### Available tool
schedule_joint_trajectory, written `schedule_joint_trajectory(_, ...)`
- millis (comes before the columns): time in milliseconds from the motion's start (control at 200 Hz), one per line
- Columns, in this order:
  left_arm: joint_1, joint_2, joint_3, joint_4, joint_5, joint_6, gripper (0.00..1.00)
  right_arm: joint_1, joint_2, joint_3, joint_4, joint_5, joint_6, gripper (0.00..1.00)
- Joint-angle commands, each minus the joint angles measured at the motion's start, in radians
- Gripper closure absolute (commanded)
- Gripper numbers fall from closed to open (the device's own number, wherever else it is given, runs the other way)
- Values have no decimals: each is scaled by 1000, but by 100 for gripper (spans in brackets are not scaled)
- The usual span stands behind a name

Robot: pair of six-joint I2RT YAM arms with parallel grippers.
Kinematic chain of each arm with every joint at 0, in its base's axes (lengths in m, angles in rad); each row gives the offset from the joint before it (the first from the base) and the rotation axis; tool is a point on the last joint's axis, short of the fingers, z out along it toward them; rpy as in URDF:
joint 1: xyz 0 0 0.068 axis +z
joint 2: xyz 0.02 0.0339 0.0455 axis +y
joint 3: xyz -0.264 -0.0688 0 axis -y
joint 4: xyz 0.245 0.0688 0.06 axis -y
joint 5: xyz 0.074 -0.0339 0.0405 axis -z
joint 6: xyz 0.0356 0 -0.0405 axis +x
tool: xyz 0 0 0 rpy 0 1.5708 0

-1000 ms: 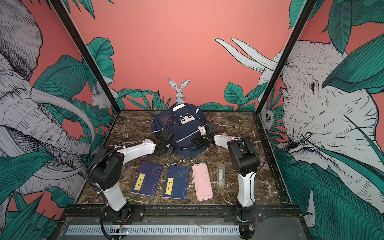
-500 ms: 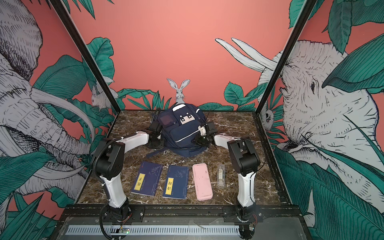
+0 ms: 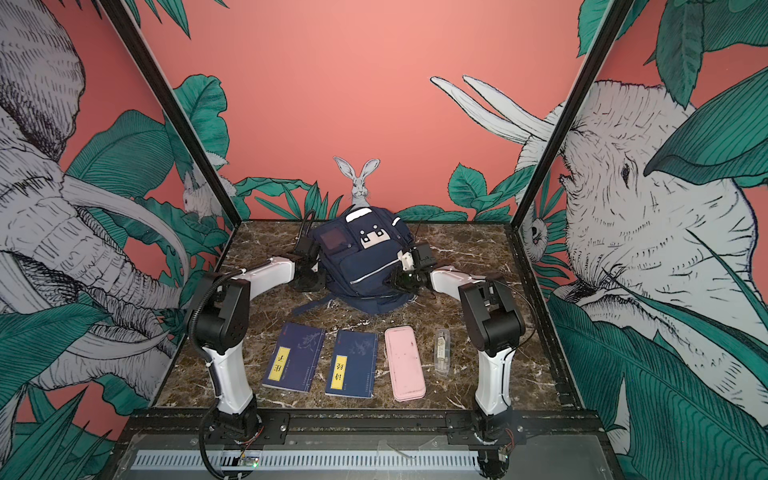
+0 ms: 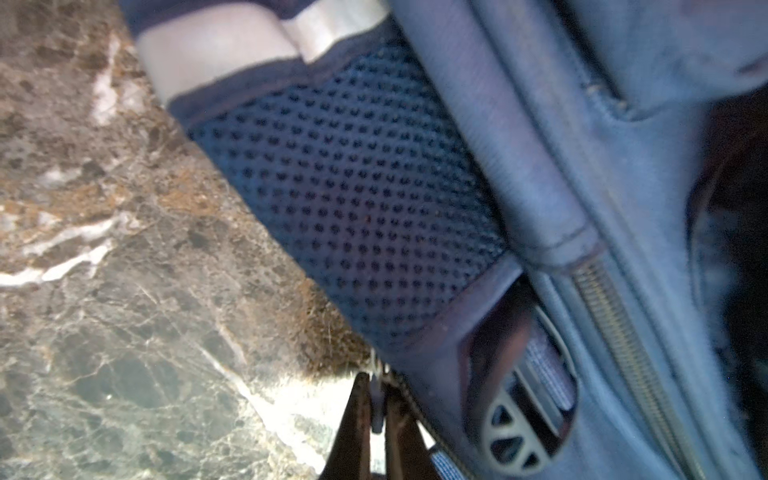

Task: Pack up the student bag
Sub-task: 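Open the left gripper off the zipper and draw back while the right holds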

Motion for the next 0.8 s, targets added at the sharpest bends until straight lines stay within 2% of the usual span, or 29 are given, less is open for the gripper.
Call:
schedule_joint_trajectory(0,-4,-70,-34,-12,-37,10,80,-1,-66,2,-57,8,-17,60)
schedule_joint_trajectory(215,-31,-152,-108,-32,-54,26,55,9,-163,3,-99,15,-25,54)
schedule_joint_trajectory(330,-52,-213,-149,-42,-53,33,50,21,-215,-35,-114,26,-28,53)
schedule_joint_trajectory(525,-138,-320,-185,-69,-59,51,39,56,-303,-114,-134,38,-38,53)
schedule_joint_trajectory(655,-191,-387,-205,-111,-35,30,35,125,-362,-161,-140,38,-41,52)
schedule_joint_trajectory(795,-213,-467,-273,-120,61,-15,34,237,-402,-200,-172,69,-39,52)
